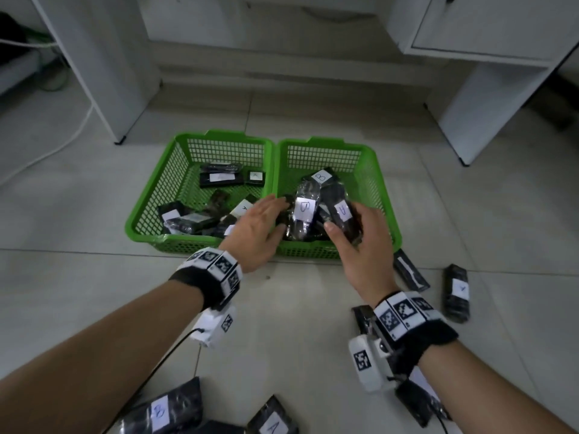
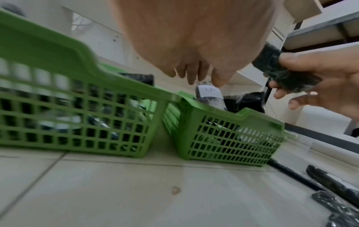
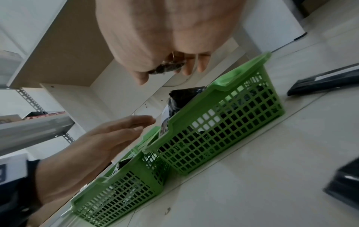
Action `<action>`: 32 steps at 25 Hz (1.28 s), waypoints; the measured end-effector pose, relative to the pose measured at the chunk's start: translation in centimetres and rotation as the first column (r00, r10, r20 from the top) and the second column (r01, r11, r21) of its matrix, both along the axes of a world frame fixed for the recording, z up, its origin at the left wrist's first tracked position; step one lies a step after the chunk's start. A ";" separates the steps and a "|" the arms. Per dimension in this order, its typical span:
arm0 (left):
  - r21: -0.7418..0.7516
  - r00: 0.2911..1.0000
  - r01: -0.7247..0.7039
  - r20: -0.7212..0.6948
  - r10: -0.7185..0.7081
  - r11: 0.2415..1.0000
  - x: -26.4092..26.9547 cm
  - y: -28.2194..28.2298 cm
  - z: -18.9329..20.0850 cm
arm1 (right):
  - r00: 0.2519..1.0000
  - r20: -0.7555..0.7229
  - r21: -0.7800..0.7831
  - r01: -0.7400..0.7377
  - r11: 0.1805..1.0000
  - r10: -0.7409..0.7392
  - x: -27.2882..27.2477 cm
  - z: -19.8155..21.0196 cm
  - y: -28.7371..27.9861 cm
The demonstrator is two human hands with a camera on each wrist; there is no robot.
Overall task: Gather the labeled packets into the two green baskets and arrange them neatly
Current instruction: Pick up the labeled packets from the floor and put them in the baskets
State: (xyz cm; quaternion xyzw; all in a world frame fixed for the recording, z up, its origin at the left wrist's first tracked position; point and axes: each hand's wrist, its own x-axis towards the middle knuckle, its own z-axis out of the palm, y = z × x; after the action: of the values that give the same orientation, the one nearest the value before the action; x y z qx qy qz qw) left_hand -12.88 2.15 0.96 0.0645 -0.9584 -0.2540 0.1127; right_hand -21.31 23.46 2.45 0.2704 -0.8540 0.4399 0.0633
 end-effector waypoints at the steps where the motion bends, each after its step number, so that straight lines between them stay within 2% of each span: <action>1: -0.104 0.994 -0.078 -0.083 0.069 0.992 1.3 -1.0 0.5 | 1.000 -0.004 0.049 -0.015 0.999 0.016 0.1 0.0 -1.0; 2: -0.195 0.979 -0.174 -0.141 0.149 0.965 2.9 -2.2 0.9 | 0.999 -0.004 0.081 -0.035 0.996 0.035 0.3 0.1 -2.3; 4: -0.320 0.938 -0.344 -0.158 0.308 0.883 6.0 -4.5 1.1 | 0.992 -0.052 0.123 -0.112 0.986 0.119 1.1 0.5 -5.3; 6: -0.371 0.898 -0.415 -0.023 0.439 0.831 8.0 -6.3 0.8 | 0.952 -0.174 0.235 -0.207 0.950 0.251 1.9 1.3 -8.8; 7: -0.350 0.876 -0.412 0.102 0.471 0.841 8.6 -6.8 0.7 | 0.929 -0.212 0.297 -0.234 0.926 0.303 2.1 1.6 -10.7; 9: -0.264 0.827 -0.386 0.326 0.458 0.884 8.4 -7.5 0.3 | 0.928 -0.183 0.392 -0.235 0.890 0.325 2.0 2.0 -14.2; 12: -0.230 0.775 -0.354 0.470 0.423 0.906 6.8 -7.8 0.5 | 0.949 -0.089 0.552 -0.206 0.808 0.302 1.4 1.2 -17.6; 14: -0.210 0.754 -0.340 0.521 0.399 0.917 6.2 -8.0 0.7 | 0.948 -0.072 0.595 -0.209 0.776 0.310 1.4 0.5 -17.4; 15: -0.208 0.749 -0.334 0.534 0.393 0.919 6.1 -8.0 0.8 | 0.949 -0.108 0.594 -0.178 0.785 0.296 1.4 0.5 -16.5; 17: -0.179 0.745 -0.380 0.522 0.415 0.908 6.3 -7.7 0.6 | 0.950 -0.249 0.610 0.003 0.792 0.188 1.0 1.2 -13.4; 18: -0.159 0.747 -0.415 0.503 0.435 0.896 6.4 -7.6 0.6 | 0.957 -0.271 0.642 0.099 0.760 0.105 0.4 1.5 -11.5; 19: -0.143 0.751 -0.435 0.488 0.446 0.889 6.4 -7.4 0.4 | 0.974 -0.227 0.689 0.142 0.711 0.026 -0.1 1.8 -9.6; 20: -0.134 0.757 -0.443 0.473 0.450 0.887 6.3 -7.2 0.4 | 0.991 -0.129 0.725 0.117 0.679 -0.034 -0.7 2.1 -8.0; 22: -0.112 0.767 -0.456 0.452 0.454 0.883 6.4 -7.1 0.5 | 0.994 0.089 0.737 -0.027 0.675 -0.057 -1.9 1.9 -6.8; 25: -0.122 0.774 -0.445 0.447 0.449 0.887 6.5 -7.1 0.5 | 0.985 0.172 0.727 -0.125 0.675 -0.003 -4.6 0.6 -7.7; 28: -0.128 0.782 -0.438 0.434 0.447 0.890 6.6 -7.3 0.0 | 0.951 0.297 0.745 -0.173 0.644 -0.088 -6.9 0.3 -8.1; 30: -0.129 0.788 -0.427 0.433 0.439 0.895 6.8 -7.4 -0.3 | 0.962 0.244 0.772 -0.117 0.625 -0.121 -6.3 0.4 -7.6; 32: -0.100 0.813 -0.427 0.393 0.430 0.899 7.1 -7.5 -0.5 | 0.999 0.051 0.761 -0.029 0.648 -0.015 -3.8 0.5 -7.3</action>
State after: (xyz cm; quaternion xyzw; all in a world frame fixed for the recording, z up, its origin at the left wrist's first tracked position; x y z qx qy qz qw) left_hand -5.74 -5.32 0.45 0.3294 -0.9222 -0.1999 -0.0337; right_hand -25.12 16.14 2.94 0.2638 -0.9600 0.0485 -0.0800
